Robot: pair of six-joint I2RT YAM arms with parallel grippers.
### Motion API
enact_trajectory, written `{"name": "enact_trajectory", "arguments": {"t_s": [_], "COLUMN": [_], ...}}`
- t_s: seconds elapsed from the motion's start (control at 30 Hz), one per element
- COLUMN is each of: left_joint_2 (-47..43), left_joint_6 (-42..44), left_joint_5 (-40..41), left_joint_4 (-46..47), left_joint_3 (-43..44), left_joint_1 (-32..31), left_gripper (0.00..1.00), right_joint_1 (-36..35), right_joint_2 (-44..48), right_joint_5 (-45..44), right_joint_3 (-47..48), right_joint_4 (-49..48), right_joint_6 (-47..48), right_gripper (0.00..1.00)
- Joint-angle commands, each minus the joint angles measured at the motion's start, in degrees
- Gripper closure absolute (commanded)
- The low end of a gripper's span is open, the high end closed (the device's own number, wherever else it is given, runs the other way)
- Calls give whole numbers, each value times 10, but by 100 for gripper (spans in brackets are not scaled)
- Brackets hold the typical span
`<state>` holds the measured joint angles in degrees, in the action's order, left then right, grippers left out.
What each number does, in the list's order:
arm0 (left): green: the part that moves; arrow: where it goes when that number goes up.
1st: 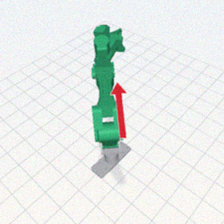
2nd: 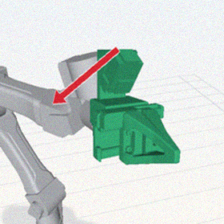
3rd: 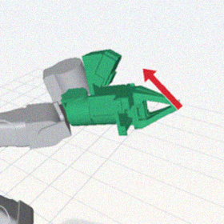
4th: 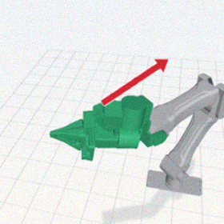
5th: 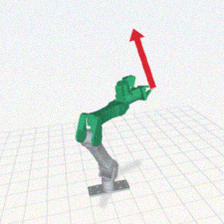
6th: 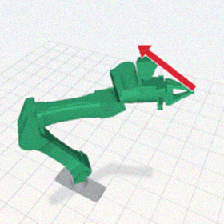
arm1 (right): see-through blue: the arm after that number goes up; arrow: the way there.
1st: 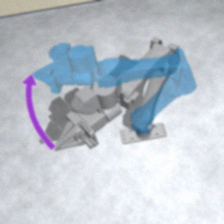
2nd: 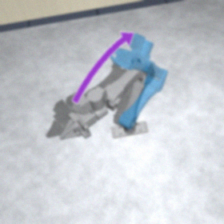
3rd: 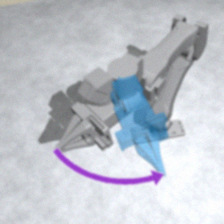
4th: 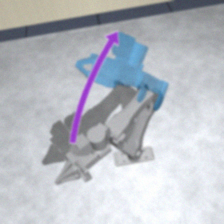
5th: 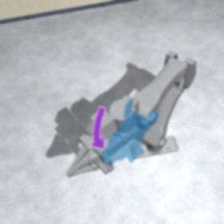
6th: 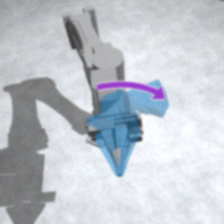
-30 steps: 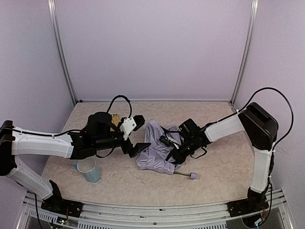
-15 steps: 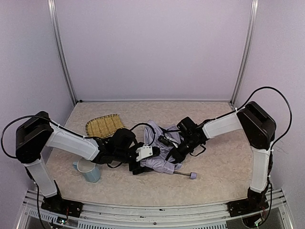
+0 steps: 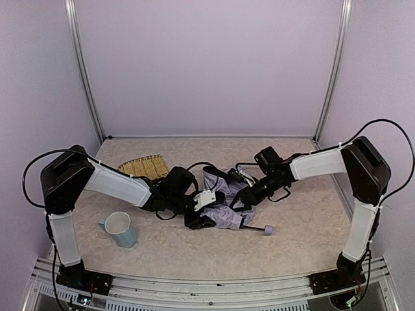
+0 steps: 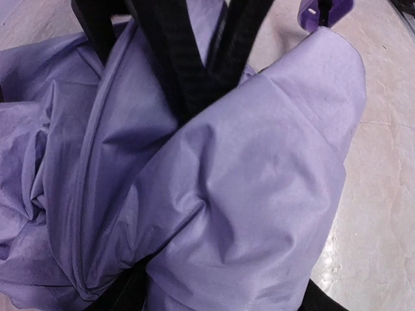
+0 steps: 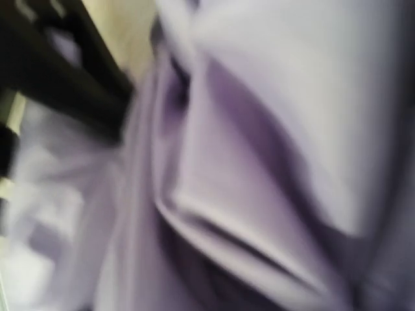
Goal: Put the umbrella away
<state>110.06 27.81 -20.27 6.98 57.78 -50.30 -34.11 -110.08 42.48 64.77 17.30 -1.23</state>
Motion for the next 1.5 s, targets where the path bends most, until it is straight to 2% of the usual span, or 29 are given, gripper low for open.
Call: {"name": "enact_trajectory", "arguments": {"t_s": [0.0, 0.03, 0.07, 0.1, 0.2, 0.27, 0.4, 0.5, 0.57, 0.63, 0.73, 0.83, 1.03, 1.13, 1.23, 1.37, 1.47], "left_joint_2": [67, 73, 77, 79, 85, 90, 94, 94, 95, 97, 110, 131, 139, 145, 161, 172, 179], "left_joint_6": [-49, -55, -59, -62, -71, -78, -84, -88, -88, -81, -67, -60, -55, -46, -41, -25, -11], "left_joint_5": [-28, -28, -28, -27, -18, -2, 38, 53, 54, 44, 21, 4, -46, -70, -88, -97, -105], "left_joint_4": [-113, -115, -115, -114, -114, -117, -119, -116, -119, -131, -165, -211, -245, -265, -290, -311, -334], "left_joint_3": [14, 19, 20, 21, 25, 30, 38, 41, 44, 51, 72, 109, 125, 137, 157, 170, 179], "left_joint_1": [2, 4, 5, 5, 1, -5, -17, -20, -21, -21, -17, -11, 3, 10, 17, 19, 23], "left_gripper": [41, 42, 43, 44, 46, 47, 48, 45, 45, 45, 48, 51, 54, 54, 54, 54, 55], "right_joint_1": [11, 12, 13, 14, 15, 15, 15, 13, -7, -61, -161, -212, -218, -218, -217, -207, -196], "right_joint_2": [92, 114, 137, 162, 233, 273, 341, 376, 390, 395, 396, 371, 333, 309, 267, 204, 159], "right_joint_5": [-85, -117, -149, -185, -308, -354, -413, -406, -351, -324, -335, -332, -388, -418, -458, -527, -542], "right_joint_3": [-14, -25, -38, -53, -98, -120, -171, -193, -188, -165, -163, -190, -254, -270, -269, -265, -241], "right_joint_4": [-23, -19, -18, -16, 11, 39, 96, 109, 71, 44, -7, -59, -201, -237, -259, -337, -331], "right_joint_6": [-51, -62, -79, -94, -137, -173, -230, -247, -194, -102, 76, 223, 389, 457, 506, 563, 577], "right_gripper": [29, 14, 6, 4, 6, 10, 16, 18, 23, 23, 20, 16, 8, 6, 6, 5, 5]}}
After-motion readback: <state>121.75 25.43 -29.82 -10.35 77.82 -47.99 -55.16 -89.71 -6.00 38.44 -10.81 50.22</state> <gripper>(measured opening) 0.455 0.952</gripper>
